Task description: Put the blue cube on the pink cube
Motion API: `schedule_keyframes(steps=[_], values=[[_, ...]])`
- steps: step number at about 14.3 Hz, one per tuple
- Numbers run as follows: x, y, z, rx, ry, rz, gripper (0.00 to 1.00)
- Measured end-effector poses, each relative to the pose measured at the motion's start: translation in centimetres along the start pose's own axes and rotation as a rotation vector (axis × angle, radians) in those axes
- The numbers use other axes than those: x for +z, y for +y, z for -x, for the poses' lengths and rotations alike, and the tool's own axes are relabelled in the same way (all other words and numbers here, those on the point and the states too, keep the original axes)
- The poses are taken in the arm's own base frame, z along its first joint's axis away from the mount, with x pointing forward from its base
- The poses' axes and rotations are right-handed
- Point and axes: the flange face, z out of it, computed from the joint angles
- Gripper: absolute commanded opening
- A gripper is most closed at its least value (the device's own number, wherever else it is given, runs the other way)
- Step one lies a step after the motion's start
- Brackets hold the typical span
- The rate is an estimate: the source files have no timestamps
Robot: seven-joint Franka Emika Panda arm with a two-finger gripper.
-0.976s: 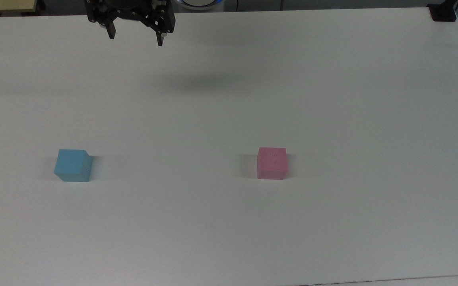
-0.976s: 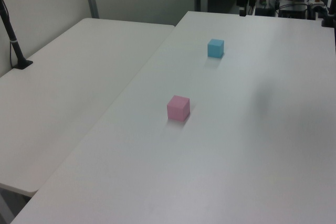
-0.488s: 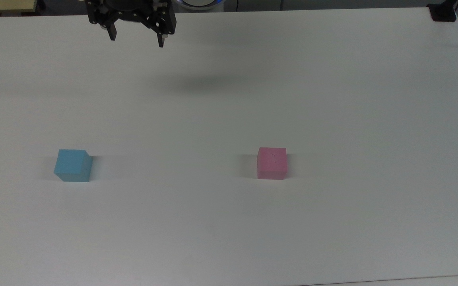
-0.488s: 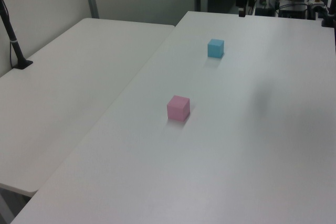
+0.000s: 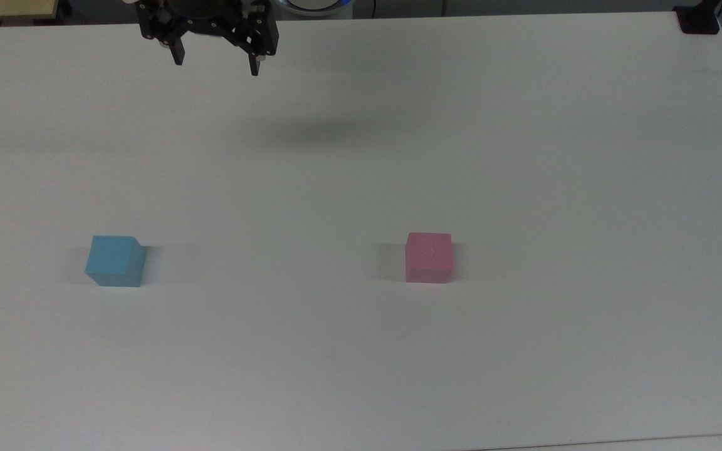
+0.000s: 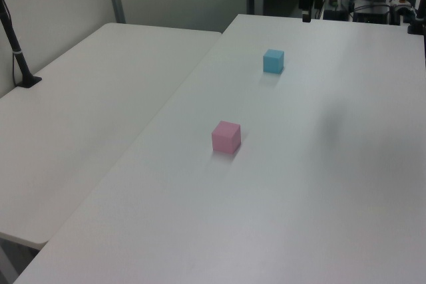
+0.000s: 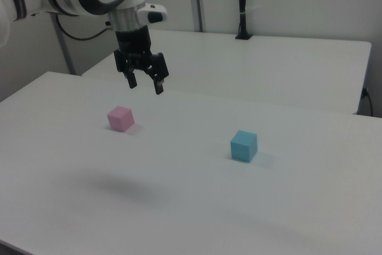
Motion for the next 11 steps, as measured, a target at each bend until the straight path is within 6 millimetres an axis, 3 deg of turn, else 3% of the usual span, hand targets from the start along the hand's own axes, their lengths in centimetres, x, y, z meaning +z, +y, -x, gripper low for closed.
schedule_keyframes(steps=[3, 5, 8, 11], values=[[0.8, 1.0, -0.9, 0.004, 0.016, 0.002, 1.00], [1.8, 3.7, -2.7, 0.017, 0.056, 0.009, 1.00], [5.6, 6.2, -5.4, 0.037, 0.089, 0.022, 1.00], [11.6, 7.8, -8.7, 0.055, 0.126, 0.036, 1.00]])
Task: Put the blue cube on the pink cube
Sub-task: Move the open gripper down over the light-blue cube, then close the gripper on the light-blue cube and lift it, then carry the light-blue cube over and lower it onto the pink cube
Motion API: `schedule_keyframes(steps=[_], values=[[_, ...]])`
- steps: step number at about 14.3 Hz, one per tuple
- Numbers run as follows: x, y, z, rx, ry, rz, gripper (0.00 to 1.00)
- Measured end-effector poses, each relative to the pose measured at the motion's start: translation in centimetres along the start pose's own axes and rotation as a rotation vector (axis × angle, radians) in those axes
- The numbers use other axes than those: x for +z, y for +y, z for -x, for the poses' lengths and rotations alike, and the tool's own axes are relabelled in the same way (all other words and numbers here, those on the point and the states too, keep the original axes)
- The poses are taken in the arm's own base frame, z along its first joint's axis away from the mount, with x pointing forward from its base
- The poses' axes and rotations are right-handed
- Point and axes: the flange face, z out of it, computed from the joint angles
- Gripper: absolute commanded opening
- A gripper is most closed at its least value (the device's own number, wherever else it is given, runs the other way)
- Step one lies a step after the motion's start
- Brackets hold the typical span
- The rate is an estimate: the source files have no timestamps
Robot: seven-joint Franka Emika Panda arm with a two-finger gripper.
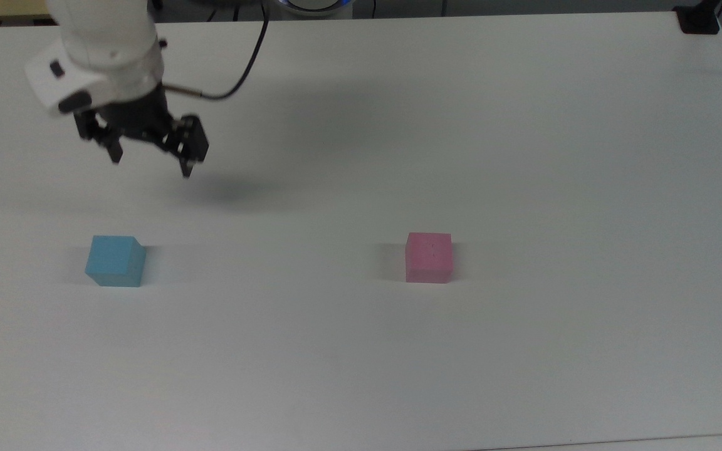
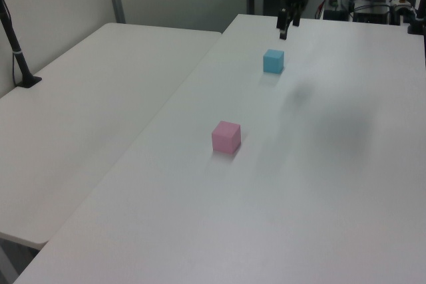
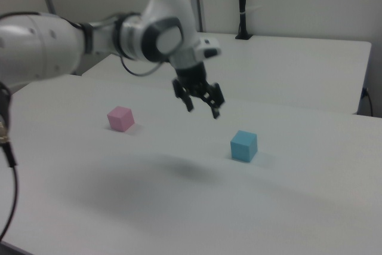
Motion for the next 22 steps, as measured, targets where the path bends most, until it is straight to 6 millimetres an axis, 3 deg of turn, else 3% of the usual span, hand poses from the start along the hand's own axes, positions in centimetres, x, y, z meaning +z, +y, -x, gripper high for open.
schedule_keyframes(steps=[4, 9, 14, 15, 16, 17, 18, 21, 22], values=[[7.4, 2.0, -2.9, 0.025, 0.064, 0.022, 1.00], [11.3, 4.7, -3.8, 0.016, 0.130, 0.042, 1.00], [14.9, 3.8, -4.0, 0.000, 0.134, 0.044, 1.00], [15.6, 3.5, -4.1, -0.004, 0.142, 0.044, 0.91], [16.4, 3.3, -4.2, -0.007, 0.151, 0.045, 0.75], [17.1, 3.2, -4.2, -0.009, 0.158, 0.046, 0.53], [17.5, 3.2, -4.3, -0.010, 0.166, 0.047, 0.22], [16.6, 3.4, -4.8, -0.008, 0.189, 0.051, 0.18], [15.3, 3.4, -5.3, -0.007, 0.212, 0.053, 0.18]])
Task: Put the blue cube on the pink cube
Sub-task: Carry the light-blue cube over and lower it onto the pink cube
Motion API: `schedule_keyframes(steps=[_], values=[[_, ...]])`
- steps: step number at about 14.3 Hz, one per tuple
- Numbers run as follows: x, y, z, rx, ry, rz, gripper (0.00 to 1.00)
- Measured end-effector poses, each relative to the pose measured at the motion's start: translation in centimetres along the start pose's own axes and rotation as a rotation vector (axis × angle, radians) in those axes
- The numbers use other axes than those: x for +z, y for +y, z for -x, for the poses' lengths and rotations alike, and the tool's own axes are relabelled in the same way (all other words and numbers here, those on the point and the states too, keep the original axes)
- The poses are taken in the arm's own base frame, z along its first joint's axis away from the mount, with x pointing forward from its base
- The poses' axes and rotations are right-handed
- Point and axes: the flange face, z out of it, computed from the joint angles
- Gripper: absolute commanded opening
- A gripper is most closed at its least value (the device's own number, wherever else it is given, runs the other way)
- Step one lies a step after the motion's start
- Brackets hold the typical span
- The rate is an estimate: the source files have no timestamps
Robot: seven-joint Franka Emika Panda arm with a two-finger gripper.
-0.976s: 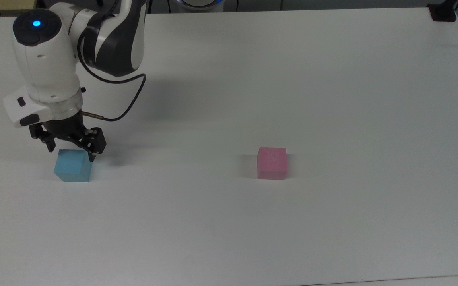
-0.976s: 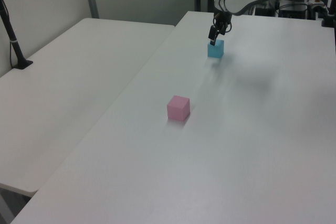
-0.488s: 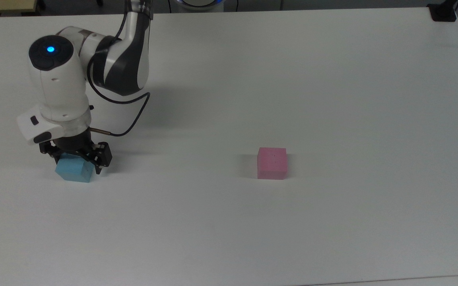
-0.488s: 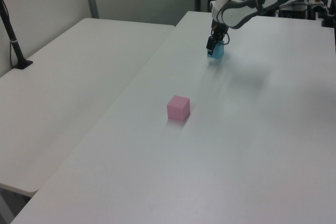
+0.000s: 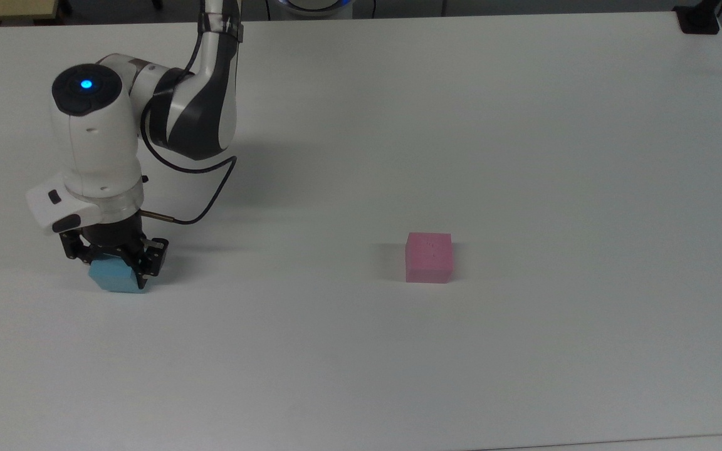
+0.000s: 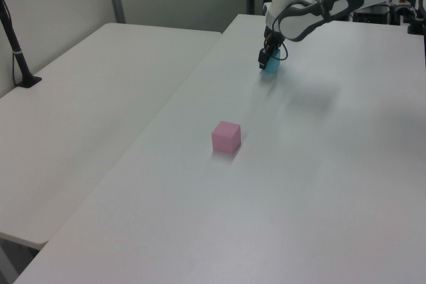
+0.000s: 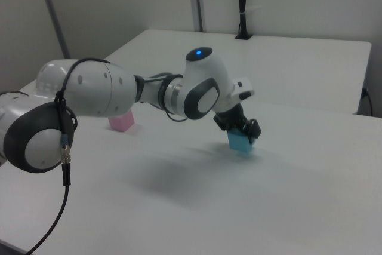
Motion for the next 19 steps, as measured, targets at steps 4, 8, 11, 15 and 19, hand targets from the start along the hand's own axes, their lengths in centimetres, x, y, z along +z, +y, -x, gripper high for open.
schedule_keyframes(steps=[4, 8, 11, 15, 19], values=[[-8.4, 0.3, -2.4, 0.017, 0.063, -0.014, 0.21], [-19.0, -8.6, -3.0, -0.047, 0.029, -0.112, 0.24], [-21.9, -18.8, -1.9, -0.089, 0.000, -0.155, 0.25], [-22.4, -28.5, 0.5, -0.129, -0.024, -0.177, 0.25], [-20.4, -35.0, 2.8, -0.146, -0.062, -0.156, 0.25]])
